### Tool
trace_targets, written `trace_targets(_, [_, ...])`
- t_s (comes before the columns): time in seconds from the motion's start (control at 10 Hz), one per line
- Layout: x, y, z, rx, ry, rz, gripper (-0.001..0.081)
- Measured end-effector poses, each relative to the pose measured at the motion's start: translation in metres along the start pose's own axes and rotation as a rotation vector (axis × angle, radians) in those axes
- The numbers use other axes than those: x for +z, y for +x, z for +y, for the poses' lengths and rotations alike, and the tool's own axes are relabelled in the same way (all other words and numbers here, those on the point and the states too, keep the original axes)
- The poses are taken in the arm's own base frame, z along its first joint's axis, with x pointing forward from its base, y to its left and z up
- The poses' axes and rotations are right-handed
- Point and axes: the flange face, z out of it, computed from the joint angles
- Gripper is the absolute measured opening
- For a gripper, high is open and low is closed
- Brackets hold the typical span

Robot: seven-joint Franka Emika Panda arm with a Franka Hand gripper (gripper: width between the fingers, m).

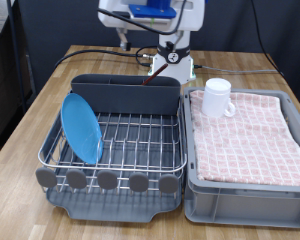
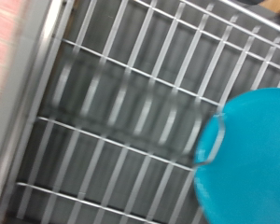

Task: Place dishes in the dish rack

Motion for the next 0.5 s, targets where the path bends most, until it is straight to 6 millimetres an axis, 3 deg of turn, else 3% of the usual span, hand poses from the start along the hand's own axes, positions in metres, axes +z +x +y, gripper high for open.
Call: trace_targets(0.5, [0.004,-0.059,-0.065,0.036,0.023,-0.015,0.0802])
